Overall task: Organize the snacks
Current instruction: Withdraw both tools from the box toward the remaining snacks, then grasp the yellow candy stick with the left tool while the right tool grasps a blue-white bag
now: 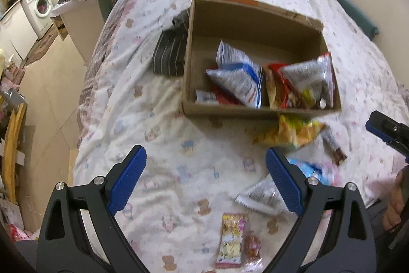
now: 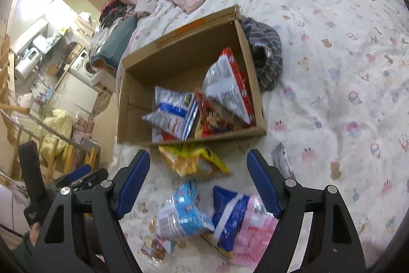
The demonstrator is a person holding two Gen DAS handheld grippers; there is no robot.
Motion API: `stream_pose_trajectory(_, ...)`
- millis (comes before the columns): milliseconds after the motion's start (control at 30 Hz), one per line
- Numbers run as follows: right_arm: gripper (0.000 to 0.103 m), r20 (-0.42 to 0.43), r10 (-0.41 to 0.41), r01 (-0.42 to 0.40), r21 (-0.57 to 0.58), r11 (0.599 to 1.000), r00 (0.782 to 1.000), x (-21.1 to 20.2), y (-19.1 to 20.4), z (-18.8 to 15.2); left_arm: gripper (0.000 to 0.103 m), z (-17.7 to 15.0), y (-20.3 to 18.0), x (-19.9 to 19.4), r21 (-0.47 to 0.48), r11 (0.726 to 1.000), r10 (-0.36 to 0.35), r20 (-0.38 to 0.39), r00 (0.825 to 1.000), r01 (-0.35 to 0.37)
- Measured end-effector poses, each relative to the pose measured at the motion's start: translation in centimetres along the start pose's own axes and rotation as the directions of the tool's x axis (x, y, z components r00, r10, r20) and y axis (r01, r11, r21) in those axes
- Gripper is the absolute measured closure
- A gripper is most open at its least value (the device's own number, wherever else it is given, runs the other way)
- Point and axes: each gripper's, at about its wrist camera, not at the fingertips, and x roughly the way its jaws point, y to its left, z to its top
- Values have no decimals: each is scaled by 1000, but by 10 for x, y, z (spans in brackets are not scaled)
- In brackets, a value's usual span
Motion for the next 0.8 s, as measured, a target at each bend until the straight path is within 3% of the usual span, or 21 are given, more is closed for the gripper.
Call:
stream_pose_trajectory(167,22,-40,-45,43,-48,998,998,5,1,-19,10,-18,3,5,-10,1000,-10,-43,999,10)
stream_pose_trajectory(367,22,-58,-69,65,-70,995,996,7,-3,-28,10,-37,0,29,6,999,-32,-169,985,33)
stream_pose_trajectory(533,22,-68,-73,71,-40,997,995,11,-11,-26,10,-55,-10,56,39,998,-43,-322,946,59)
stream_pose_trajectory(667,22,-72,-73,71,-33,997,995,14,-12,-24,11,-73,-19,73,43,995,-65,-433,899,92)
stream_pose_trajectory(733,22,-76,-72,69,-37,997,995,16,-11,-24,31,-79,-23,79,47,994,-69,-455,888,101)
stream_pose_trajectory(800,22,-78,-70,67,-40,997,994,17,-9,-24,41,-87,-29,88,53,993,-69,-493,867,109)
